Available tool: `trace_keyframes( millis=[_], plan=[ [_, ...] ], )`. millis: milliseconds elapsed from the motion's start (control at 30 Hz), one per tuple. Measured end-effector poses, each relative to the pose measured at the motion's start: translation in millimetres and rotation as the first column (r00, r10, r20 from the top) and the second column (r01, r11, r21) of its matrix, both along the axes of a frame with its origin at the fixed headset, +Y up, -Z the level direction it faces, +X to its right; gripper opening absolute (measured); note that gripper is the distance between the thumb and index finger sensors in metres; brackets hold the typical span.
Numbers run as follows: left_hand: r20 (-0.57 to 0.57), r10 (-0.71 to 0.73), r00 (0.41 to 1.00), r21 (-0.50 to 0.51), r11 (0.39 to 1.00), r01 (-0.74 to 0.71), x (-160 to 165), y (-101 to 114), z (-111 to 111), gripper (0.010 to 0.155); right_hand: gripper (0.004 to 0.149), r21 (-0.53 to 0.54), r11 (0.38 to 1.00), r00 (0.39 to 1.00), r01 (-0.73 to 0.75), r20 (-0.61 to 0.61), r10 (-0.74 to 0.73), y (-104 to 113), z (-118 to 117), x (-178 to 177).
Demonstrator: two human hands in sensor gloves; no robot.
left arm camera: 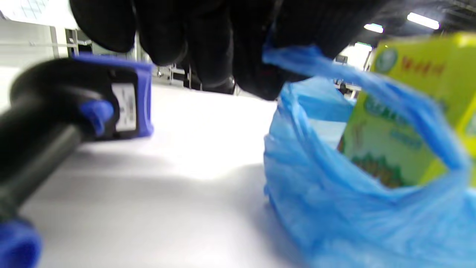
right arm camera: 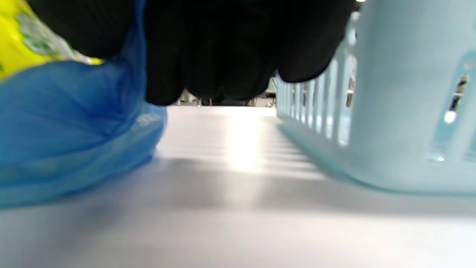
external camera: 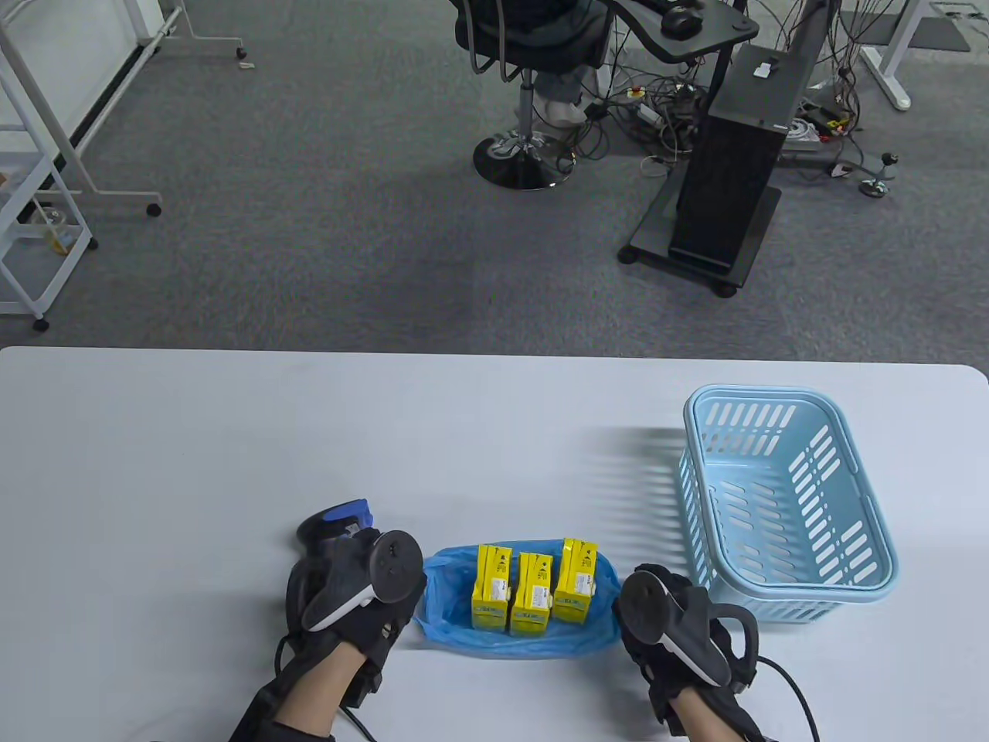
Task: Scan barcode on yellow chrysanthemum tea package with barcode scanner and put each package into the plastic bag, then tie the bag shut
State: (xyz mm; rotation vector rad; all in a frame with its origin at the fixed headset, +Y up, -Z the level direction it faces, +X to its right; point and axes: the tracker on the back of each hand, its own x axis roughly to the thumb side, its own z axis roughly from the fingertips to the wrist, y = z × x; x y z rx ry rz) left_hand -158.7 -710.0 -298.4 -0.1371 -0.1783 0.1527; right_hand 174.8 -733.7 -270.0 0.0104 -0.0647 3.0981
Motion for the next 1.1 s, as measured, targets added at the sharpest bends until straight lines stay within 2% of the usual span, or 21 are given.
trace_keyframes(
  millis=[100, 233, 333, 433, 567, 700, 833, 967, 1100],
  plan=[
    [-0.003, 0.083, 0.997, 0.020, 0.996, -0.083, -4, 16, 3, 0.042, 0.044, 0.066, 0.997, 0.999, 0.046, -0.009, -0.045, 16, 4, -3],
    [-0.008, 0.253, 0.967, 0.080, 0.965, -0.252, -13, 38, 7, 0.043, 0.043, 0.221, 0.973, 0.997, 0.073, 0.003, -0.075, 44, 11, -3],
    [-0.031, 0.319, 0.947, 0.125, 0.942, -0.313, -19, 51, 11, 0.043, 0.044, 0.260, 0.962, 0.996, 0.087, -0.010, -0.087, 57, 15, -5],
    [-0.037, 0.421, 0.906, 0.147, 0.899, -0.411, -26, 63, 16, 0.043, 0.043, 0.294, 0.942, 0.987, 0.160, -0.026, -0.160, 76, 17, -6],
    [0.004, 0.558, 0.830, 0.145, 0.821, -0.552, -31, 77, 19, 0.043, 0.043, 0.287, 0.923, 0.966, 0.257, -0.065, -0.249, 101, 12, -14],
    [0.004, 0.651, 0.759, 0.168, 0.748, -0.642, -30, 91, 18, 0.043, 0.043, 0.271, 0.931, 0.969, 0.245, -0.087, -0.230, 122, 4, -25],
    [0.023, 0.683, 0.730, 0.176, 0.716, -0.675, -22, 111, 8, 0.044, 0.043, 0.250, 0.930, 0.962, 0.269, -0.109, -0.249, 141, -3, -34],
    [0.051, 0.671, 0.740, 0.194, 0.720, -0.666, -14, 131, 0, 0.044, 0.043, 0.268, 0.920, 0.958, 0.286, -0.101, -0.268, 152, -10, -35],
    [0.056, 0.663, 0.747, 0.233, 0.718, -0.655, -11, 146, -8, 0.044, 0.043, 0.226, 0.905, 0.933, 0.360, -0.117, -0.341, 165, -18, -36]
  ],
)
